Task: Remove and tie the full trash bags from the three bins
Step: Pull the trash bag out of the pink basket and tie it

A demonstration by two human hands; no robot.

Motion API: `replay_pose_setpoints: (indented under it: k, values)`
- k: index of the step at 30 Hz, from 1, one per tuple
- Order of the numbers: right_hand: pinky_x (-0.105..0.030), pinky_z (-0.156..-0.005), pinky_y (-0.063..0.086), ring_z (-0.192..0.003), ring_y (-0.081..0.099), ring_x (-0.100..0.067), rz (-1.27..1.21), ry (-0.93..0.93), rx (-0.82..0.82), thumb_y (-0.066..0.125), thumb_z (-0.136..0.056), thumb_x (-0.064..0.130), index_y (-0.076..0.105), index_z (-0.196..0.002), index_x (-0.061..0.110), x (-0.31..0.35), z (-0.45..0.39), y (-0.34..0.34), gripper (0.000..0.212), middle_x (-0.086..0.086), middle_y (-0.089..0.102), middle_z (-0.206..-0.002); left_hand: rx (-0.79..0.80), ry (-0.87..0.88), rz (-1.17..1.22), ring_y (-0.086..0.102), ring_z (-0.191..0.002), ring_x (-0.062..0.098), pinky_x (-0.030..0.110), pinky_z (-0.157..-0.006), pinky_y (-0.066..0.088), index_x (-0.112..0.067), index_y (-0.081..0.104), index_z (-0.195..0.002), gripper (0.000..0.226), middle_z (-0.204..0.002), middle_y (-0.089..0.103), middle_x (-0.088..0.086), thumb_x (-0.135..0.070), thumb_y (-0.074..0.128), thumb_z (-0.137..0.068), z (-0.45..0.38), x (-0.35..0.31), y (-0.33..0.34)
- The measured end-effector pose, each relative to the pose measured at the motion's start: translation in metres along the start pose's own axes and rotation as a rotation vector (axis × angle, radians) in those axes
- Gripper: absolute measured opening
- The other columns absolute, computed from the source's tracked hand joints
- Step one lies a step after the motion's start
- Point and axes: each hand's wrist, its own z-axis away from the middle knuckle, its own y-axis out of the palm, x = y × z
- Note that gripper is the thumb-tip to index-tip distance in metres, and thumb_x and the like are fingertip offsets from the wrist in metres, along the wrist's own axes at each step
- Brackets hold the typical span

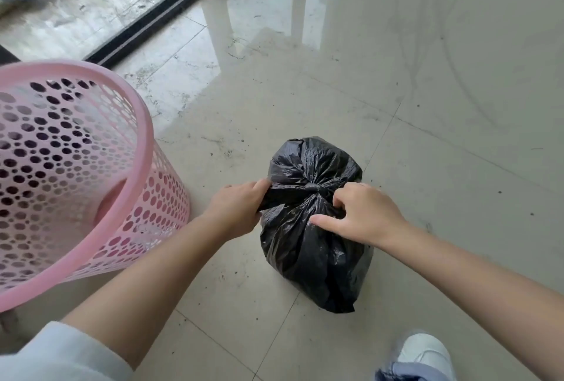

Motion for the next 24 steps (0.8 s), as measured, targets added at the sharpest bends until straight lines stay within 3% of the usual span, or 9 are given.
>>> replay_pose_setpoints:
  k: [2,4,6,9,13,16,19,22,24]
  values:
    - [-0.033,-0.083,0.038,-0.085,0.051,-0.024,0.088,0.014,0.123,0.053,-0.082,0.054,0.051,-0.074,0.013,0.007,-0.008,0.004,0.041,-0.003,0.056,-0.081,-0.086,-0.044,0.067,0.053,-0.11,0.027,0.033,-0.081,0.042,-0.012,0.039,-0.126,0.035,-0.122,0.054,0.006,-0.014,0.044,-0.091,0.001,-0.001,-0.005]
    - [-0.036,-0.092,0.037,-0.083,0.048,-0.025,0.057,0.055,0.154,0.052,-0.087,0.035,0.041,-0.062,0.015,0.005,-0.02,0.006,0.034,0.004,0.049,-0.069,-0.094,-0.058,0.146,0.051,-0.109,0.026,0.03,-0.079,0.04,-0.011,0.041,-0.123,0.035,-0.119,0.053,0.007,-0.02,0.05,-0.09,0.0,-0.001,-0.016]
    - [-0.034,-0.085,0.035,-0.081,0.048,-0.027,0.029,0.106,0.132,0.05,-0.087,0.023,0.032,-0.056,0.017,-0.002,-0.032,-0.002,0.037,0.004,0.04,-0.061,-0.028,-0.084,0.224,0.052,-0.103,0.025,0.028,-0.076,0.038,-0.012,0.045,-0.12,0.039,-0.112,0.054,0.005,-0.031,0.057,-0.087,0.003,0.0,-0.031]
    - [-0.032,-0.077,0.032,-0.095,0.057,-0.032,0.002,0.201,0.071,0.051,-0.085,0.018,0.05,-0.069,0.01,-0.011,-0.032,-0.027,0.018,-0.011,0.061,-0.082,0.027,-0.131,0.43,0.054,-0.081,0.022,0.026,-0.065,0.04,-0.013,0.055,-0.114,0.035,-0.09,0.056,0.002,-0.033,0.062,-0.086,0.019,-0.002,-0.064]
    - [-0.035,-0.089,0.038,-0.105,0.056,-0.033,-0.004,0.331,0.126,0.047,-0.087,0.014,0.062,-0.09,0.007,-0.009,-0.012,-0.066,0.017,-0.013,0.064,-0.107,0.085,-0.199,0.483,0.042,-0.055,0.016,0.022,-0.048,0.028,-0.01,0.06,-0.089,0.016,-0.061,0.045,0.001,-0.024,0.052,-0.092,0.037,-0.008,-0.122]
    - [-0.036,-0.092,0.038,-0.11,0.053,-0.033,-0.085,0.41,0.156,0.042,-0.09,0.012,0.064,-0.102,0.009,-0.002,0.016,-0.102,0.026,-0.013,0.062,-0.114,0.146,-0.206,0.503,0.056,-0.074,0.027,0.027,-0.06,0.039,-0.006,0.059,-0.097,0.019,-0.077,0.059,0.009,-0.02,0.045,-0.095,0.043,-0.032,-0.177]
    - [-0.035,-0.092,0.04,-0.114,0.049,-0.033,-0.114,0.458,0.183,0.039,-0.09,0.011,0.059,-0.113,0.007,-0.001,0.05,-0.157,0.031,-0.013,0.057,-0.121,0.176,-0.108,0.477,0.058,-0.084,0.026,0.025,-0.065,0.044,-0.008,0.062,-0.111,0.024,-0.097,0.063,0.008,-0.012,0.045,-0.094,0.048,-0.081,-0.237]
    - [-0.034,-0.096,0.039,-0.12,0.045,-0.031,-0.129,0.495,0.186,0.039,-0.089,0.009,0.055,-0.121,0.007,-0.016,0.084,-0.235,0.035,-0.013,0.052,-0.129,0.186,-0.012,0.444,0.06,-0.107,0.024,0.03,-0.086,0.049,-0.011,0.062,-0.116,0.029,-0.119,0.064,0.006,-0.007,0.044,-0.093,0.05,-0.143,-0.301]
    - [-0.034,-0.097,0.039,-0.123,0.043,-0.032,-0.162,0.554,0.144,0.039,-0.089,0.009,0.055,-0.121,0.007,-0.04,0.109,-0.3,0.036,-0.013,0.052,-0.13,0.176,0.049,0.369,0.058,-0.11,0.024,0.029,-0.085,0.047,-0.012,0.059,-0.12,0.033,-0.123,0.062,0.006,-0.004,0.041,-0.093,0.052,-0.191,-0.354]
